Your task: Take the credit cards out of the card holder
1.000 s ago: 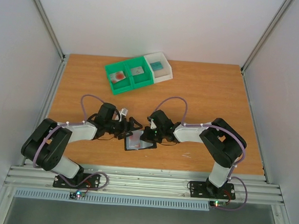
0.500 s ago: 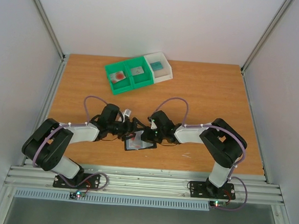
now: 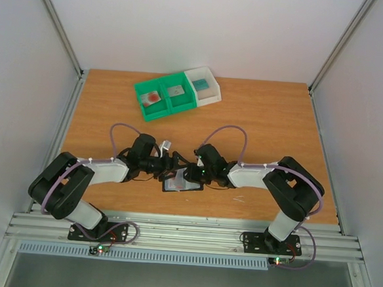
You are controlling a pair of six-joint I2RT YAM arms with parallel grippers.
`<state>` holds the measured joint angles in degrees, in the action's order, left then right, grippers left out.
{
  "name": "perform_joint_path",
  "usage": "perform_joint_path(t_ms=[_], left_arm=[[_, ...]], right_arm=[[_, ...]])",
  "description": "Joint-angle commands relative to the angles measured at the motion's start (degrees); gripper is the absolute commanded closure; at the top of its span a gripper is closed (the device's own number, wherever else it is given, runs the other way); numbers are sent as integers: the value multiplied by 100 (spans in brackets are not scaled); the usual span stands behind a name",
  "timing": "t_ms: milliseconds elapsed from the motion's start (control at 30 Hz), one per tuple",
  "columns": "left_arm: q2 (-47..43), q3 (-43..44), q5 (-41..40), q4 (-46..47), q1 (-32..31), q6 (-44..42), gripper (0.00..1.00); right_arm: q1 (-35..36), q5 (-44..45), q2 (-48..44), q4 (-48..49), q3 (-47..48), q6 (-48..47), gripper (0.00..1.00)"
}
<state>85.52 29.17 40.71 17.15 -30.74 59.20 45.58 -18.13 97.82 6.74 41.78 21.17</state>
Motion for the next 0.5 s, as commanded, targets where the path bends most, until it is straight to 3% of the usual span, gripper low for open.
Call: perform_joint_path(t_ms=[0, 467], left_arm=[[-15, 203, -34, 333, -132, 13, 8], [221, 420, -151, 311, -406, 40, 8]], right_arm=[[-5, 348, -137, -213, -135, 23, 77], [-11, 1043, -994, -788, -473, 21, 73]])
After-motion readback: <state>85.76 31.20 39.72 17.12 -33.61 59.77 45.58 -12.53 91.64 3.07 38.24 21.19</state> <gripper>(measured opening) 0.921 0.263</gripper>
